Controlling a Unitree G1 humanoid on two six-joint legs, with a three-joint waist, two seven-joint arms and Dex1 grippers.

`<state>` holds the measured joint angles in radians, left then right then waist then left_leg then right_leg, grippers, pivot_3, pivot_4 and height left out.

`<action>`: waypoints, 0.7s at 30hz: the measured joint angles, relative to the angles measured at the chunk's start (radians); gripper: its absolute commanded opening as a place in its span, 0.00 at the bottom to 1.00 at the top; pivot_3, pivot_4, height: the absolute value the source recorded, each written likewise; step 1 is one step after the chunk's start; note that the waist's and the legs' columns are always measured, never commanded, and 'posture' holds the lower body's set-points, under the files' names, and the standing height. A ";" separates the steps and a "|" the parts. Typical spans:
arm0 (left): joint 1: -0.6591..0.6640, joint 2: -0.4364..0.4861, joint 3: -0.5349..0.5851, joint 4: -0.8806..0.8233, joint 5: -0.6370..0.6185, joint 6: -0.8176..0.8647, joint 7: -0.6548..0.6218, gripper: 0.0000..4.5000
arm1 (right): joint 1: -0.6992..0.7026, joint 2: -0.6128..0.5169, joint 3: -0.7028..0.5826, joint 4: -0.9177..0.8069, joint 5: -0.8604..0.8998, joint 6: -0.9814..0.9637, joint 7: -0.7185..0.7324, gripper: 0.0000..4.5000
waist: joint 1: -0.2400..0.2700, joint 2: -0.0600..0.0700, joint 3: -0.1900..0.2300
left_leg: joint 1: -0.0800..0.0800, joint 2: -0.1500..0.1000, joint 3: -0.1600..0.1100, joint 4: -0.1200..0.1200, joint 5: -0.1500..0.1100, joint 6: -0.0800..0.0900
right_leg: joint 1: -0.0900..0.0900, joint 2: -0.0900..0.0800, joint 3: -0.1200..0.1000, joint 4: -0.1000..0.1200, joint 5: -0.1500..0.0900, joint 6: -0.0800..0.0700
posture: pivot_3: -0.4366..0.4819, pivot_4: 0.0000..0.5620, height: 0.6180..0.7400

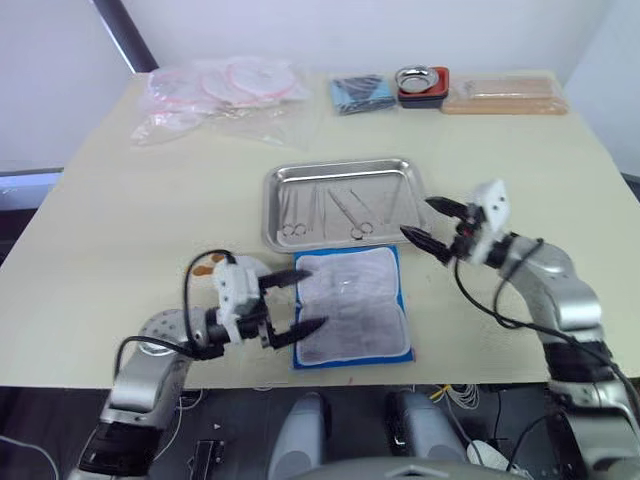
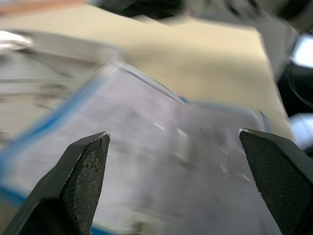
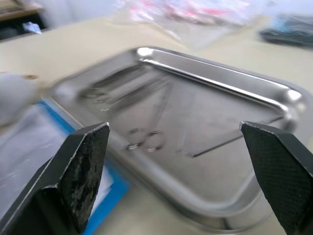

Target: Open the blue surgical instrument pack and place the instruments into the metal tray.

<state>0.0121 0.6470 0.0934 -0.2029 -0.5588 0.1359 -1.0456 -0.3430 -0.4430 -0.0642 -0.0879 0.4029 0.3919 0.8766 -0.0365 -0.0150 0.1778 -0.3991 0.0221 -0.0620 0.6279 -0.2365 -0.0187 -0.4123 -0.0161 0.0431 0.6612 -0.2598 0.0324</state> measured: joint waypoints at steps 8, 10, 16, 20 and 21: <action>0.129 0.028 0.213 -0.044 -0.085 0.105 0.081 1.00 | 0.145 -0.120 -0.144 -0.045 0.156 0.021 0.110 0.99 | -0.004 0.000 0.002 | 0.001 0.000 0.001 0.002 0.000 0.000 | 0.000 0.000 0.001 0.001 0.000 0.001 | 0.48 0.27 1.00; 0.170 0.028 0.268 -0.053 -0.112 0.126 0.095 1.00 | 0.193 -0.148 -0.166 -0.049 0.178 0.006 0.152 0.99 | -0.003 0.000 0.002 | 0.001 0.000 0.001 0.002 0.000 0.000 | 0.001 0.000 0.001 0.001 0.000 0.001 | 0.48 0.27 1.00; 0.268 0.029 0.384 -0.022 -0.100 0.153 0.149 1.00 | 0.309 -0.176 -0.233 -0.012 0.188 -0.094 0.233 0.99 | -0.002 0.000 0.002 | 0.002 0.000 0.003 0.005 0.000 0.000 | 0.001 0.000 0.001 0.002 0.000 0.002 | 0.48 0.27 1.00; 0.314 0.026 0.411 0.035 -0.040 0.175 0.229 1.00 | 0.375 -0.214 -0.267 0.038 0.164 -0.154 0.258 0.99 | -0.002 -0.001 0.002 | 0.002 0.000 0.003 0.006 0.000 0.000 | 0.002 0.000 0.002 0.002 0.000 0.002 | 0.48 0.27 1.00; 0.326 0.020 0.412 0.049 -0.019 0.171 0.242 1.00 | 0.387 -0.222 -0.270 0.057 0.154 -0.166 0.266 0.99 | -0.002 -0.001 0.002 | 0.002 0.000 0.003 0.006 0.000 0.000 | 0.002 0.000 0.002 0.001 0.000 0.002 | 0.48 0.27 1.00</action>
<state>0.3379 0.6665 0.5052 -0.1543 -0.5779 0.3071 -0.8031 0.0436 -0.6652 -0.3338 -0.0313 0.5569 0.2260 1.1422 -0.0385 -0.0156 0.1794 -0.3967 0.0221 -0.0589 0.6337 -0.2365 -0.0188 -0.4100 -0.0163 0.0450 0.6627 -0.2599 0.0344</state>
